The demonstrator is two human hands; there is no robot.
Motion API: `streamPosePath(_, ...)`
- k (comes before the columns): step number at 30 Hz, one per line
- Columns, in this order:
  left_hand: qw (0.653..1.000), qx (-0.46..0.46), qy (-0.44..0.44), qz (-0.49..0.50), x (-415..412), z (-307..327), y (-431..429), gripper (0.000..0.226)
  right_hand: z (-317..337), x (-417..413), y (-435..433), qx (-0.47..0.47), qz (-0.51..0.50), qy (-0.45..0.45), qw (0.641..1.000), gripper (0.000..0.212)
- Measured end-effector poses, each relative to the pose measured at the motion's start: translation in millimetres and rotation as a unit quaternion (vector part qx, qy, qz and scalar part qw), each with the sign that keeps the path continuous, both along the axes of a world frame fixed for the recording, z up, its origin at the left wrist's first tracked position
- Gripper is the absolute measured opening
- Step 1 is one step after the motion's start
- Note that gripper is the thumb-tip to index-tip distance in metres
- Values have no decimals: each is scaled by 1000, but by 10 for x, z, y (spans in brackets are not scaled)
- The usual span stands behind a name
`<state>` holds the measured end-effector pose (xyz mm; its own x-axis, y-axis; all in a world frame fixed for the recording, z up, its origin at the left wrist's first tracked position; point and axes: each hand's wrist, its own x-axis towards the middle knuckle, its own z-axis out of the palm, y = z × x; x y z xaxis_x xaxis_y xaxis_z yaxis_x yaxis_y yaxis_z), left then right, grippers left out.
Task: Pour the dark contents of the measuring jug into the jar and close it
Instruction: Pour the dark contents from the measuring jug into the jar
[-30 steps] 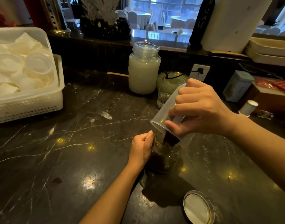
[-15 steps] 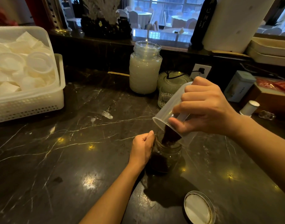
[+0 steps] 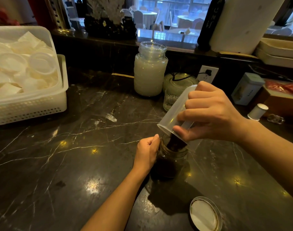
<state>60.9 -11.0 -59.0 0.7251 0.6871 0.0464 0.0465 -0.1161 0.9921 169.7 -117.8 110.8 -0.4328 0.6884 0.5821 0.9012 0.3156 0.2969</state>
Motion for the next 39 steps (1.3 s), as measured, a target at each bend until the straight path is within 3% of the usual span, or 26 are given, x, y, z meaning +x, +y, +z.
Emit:
streamPosePath(20, 1000, -14, 7, 8, 7, 21, -10, 53, 22, -94, -73, 0, 34, -82, 996, 36)
streamPosePath(24, 1000, -24, -10, -2, -25, 63, -32, 46, 15, -127, -92, 1, 41, -112, 993, 34)
streamPosePath(29, 998, -48, -31, -24, -38, 97, -44, 77, -8, -163, -116, 11, 39, -125, 991, 31)
streamPosePath(34, 999, -43, -19, -5, -39, 89, -42, 50, 9, -157, -149, 12, 31, -127, 991, 31)
streamPosePath(39, 997, -58, -34, -29, -40, 98, -40, 81, -3, -186, -142, 14, 30, -118, 992, 32)
